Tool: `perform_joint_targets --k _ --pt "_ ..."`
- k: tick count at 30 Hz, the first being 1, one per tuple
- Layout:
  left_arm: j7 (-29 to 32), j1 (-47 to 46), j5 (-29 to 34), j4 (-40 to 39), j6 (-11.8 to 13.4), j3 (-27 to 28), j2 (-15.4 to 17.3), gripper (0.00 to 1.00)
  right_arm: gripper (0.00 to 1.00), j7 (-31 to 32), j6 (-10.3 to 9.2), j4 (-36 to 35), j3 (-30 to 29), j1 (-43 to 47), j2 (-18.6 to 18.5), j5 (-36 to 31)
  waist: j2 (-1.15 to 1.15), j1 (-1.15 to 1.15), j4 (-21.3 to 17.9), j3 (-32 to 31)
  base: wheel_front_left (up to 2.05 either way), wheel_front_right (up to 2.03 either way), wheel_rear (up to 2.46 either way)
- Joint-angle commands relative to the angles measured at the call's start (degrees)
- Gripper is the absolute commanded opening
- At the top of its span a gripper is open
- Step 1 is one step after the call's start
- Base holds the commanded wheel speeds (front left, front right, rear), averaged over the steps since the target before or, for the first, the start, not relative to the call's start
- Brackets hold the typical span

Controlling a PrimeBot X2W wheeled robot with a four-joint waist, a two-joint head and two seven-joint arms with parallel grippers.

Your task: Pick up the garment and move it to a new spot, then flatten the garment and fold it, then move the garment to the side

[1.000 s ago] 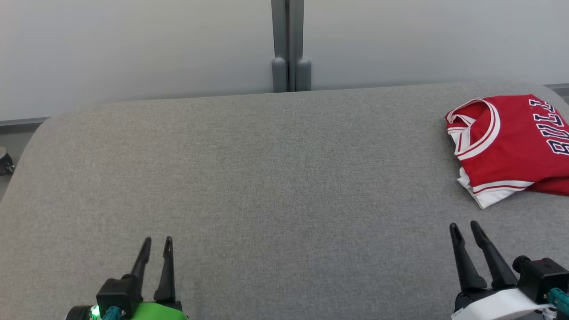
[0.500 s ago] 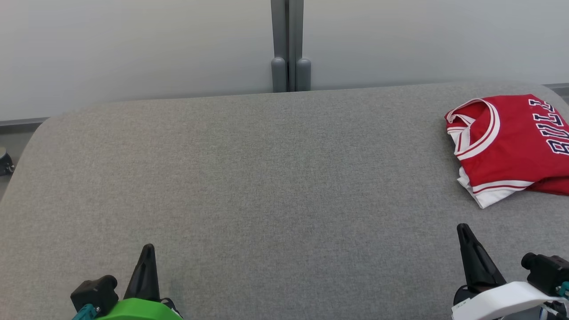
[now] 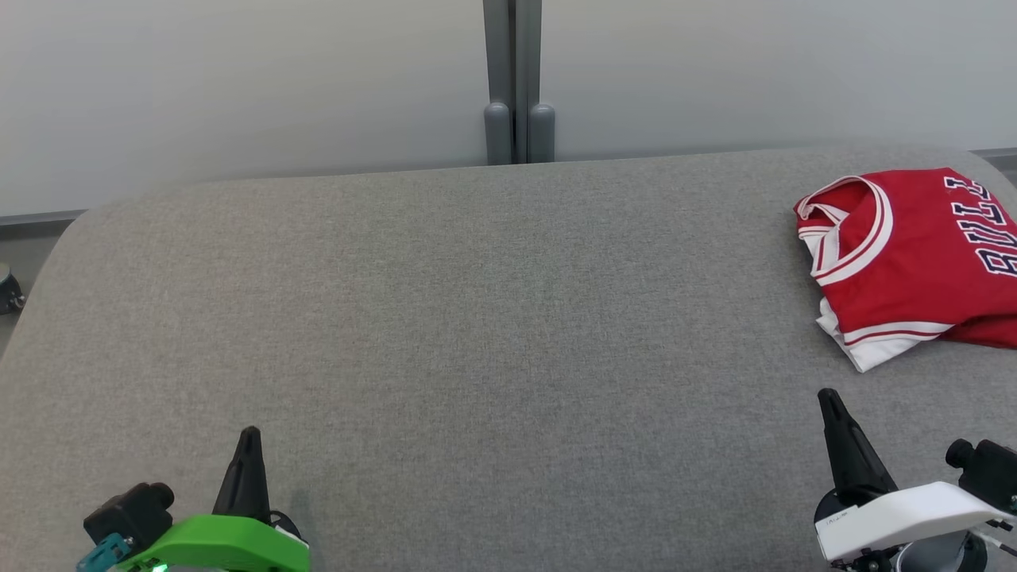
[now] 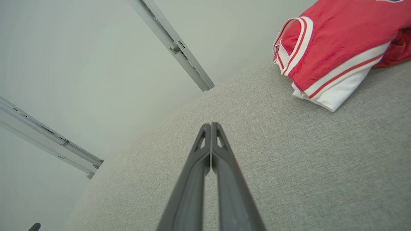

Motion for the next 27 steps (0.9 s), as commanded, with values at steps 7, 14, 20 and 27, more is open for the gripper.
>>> perform_joint_targets --k 7,14,20,27 --pt "1.74 -2.6 -6.53 -0.52 -1.11 1.92 -0.41 0.0 0.0 0.74 -0.01 1.05 -0.41 -2.84 -0.33 7.1 0.0 0.0 -0.03 0.01 0.0 0.0 0.0" --pt "3.13 -3.16 -11.5 -0.39 -1.83 3.14 -0.87 0.0 0.0 1.4 -0.02 2.38 -0.66 -4.04 -0.26 12.4 0.0 0.0 -0.07 0.02 0.0 0.0 0.0" --pt "4.47 -3.78 -16.07 -0.27 -2.54 4.26 -1.32 0.0 0.0 2.02 -0.02 3.66 -0.95 -5.18 -0.15 17.31 0.0 0.0 -0.1 0.03 0.0 0.0 0.0" --pt "5.6 -4.22 -20.26 -0.14 -3.18 5.34 -1.7 0.0 0.0 2.62 -0.02 4.82 -1.25 -6.2 -0.03 21.76 0.0 0.0 -0.13 0.04 0.0 0.0 0.0"
